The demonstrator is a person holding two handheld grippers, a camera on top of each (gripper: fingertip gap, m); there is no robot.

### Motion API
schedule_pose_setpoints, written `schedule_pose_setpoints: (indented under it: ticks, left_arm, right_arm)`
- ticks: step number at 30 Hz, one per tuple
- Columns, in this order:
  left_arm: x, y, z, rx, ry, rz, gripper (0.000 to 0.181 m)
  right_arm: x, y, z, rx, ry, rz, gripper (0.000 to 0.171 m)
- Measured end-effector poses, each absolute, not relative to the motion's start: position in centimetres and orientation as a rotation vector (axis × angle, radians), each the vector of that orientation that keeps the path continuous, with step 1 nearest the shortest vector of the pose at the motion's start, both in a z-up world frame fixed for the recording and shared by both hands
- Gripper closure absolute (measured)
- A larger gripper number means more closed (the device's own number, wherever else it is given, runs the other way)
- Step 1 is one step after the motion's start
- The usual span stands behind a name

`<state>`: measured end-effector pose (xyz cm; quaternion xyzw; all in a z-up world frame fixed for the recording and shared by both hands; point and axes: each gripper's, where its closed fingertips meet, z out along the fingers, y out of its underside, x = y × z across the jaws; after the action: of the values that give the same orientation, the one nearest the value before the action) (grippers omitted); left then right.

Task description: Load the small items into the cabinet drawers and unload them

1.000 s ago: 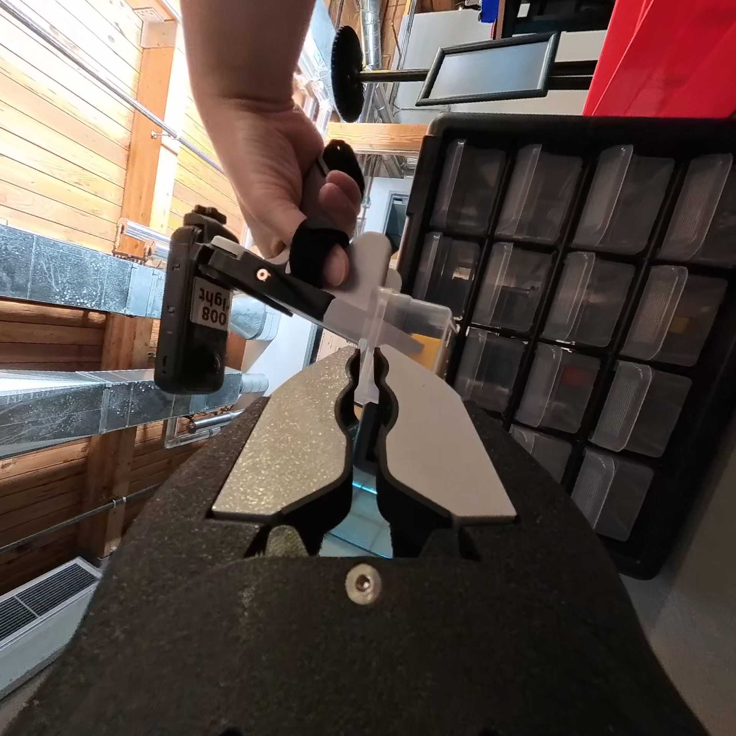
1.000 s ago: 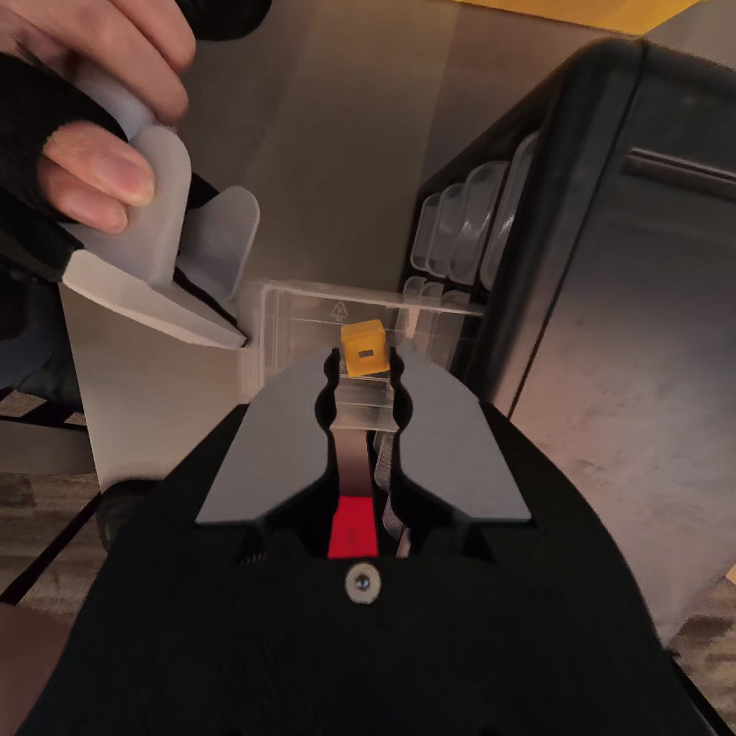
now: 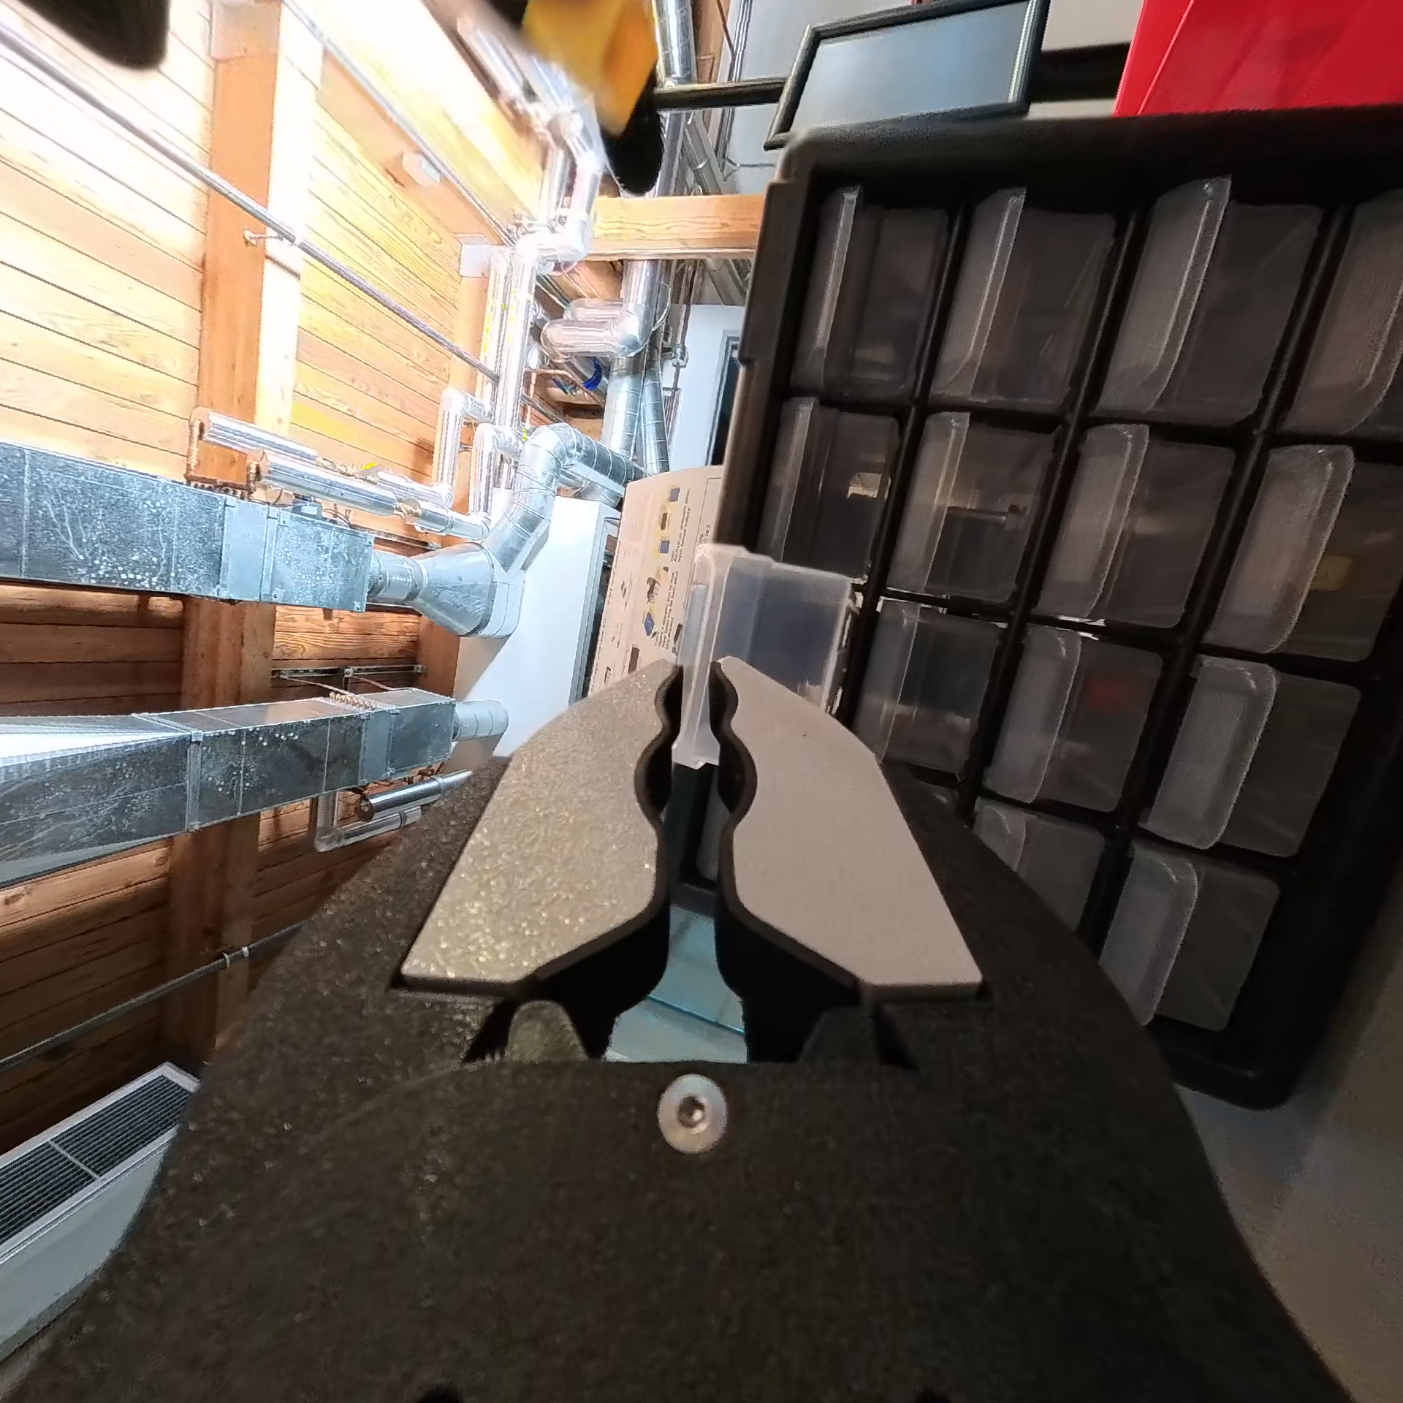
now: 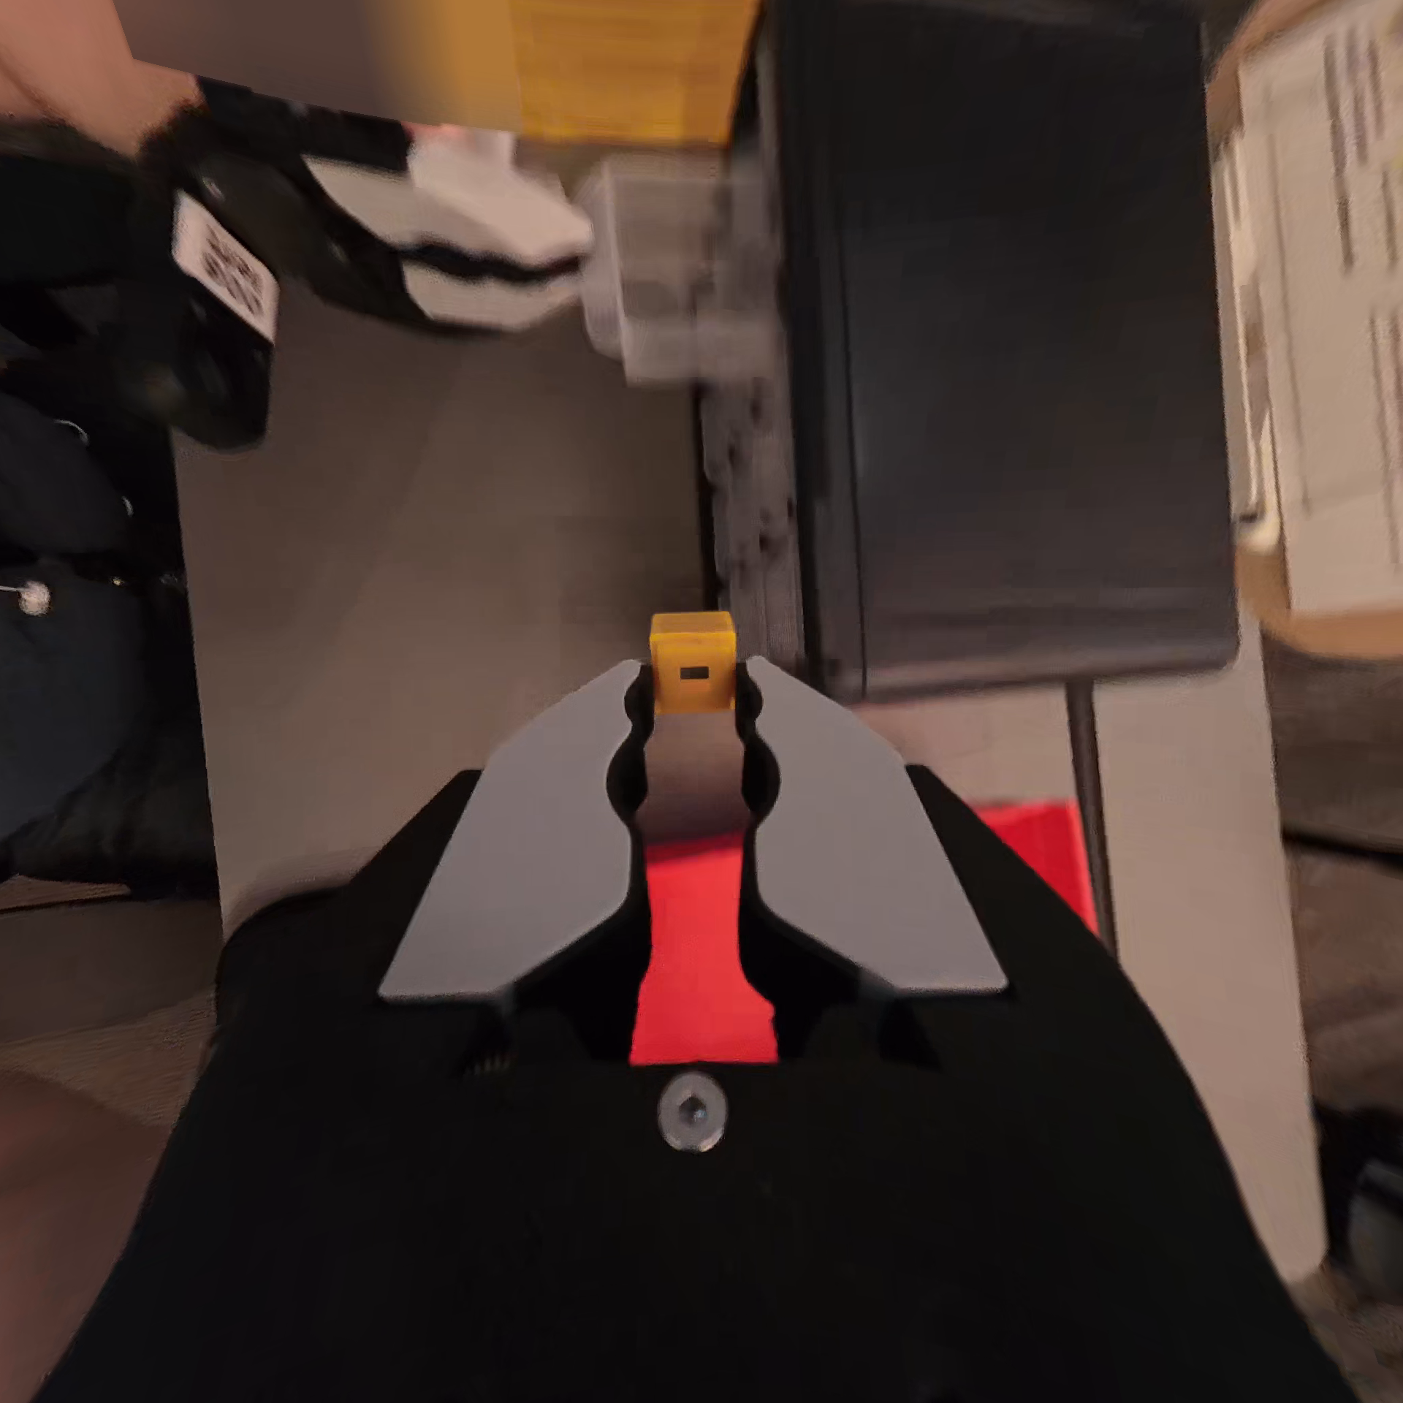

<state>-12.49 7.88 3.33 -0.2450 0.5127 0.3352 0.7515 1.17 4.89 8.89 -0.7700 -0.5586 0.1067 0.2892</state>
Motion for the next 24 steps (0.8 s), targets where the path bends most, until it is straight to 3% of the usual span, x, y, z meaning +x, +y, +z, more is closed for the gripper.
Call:
schedule_pose_setpoints:
  ticks: [6,12,24]
  left_arm:
    - [-12.0,9.9,3.4,-0.557,1.127,0.758,0.175]
    - [-11.5,11.7,3.4,-0.555,1.127,0.813,0.175]
    - [-11.1,14.2,3.5,-0.562,1.11,0.856,0.176]
  right_arm:
    - [12.2,5.4,0.7,-2.398,-1.276,0.201,0.15]
    - [17.9,7.7,-7.5,-2.585,-1.177,0.101,0.149]
    - [24.5,12.9,-13.4,-2.808,-0.747,-0.125,0.149]
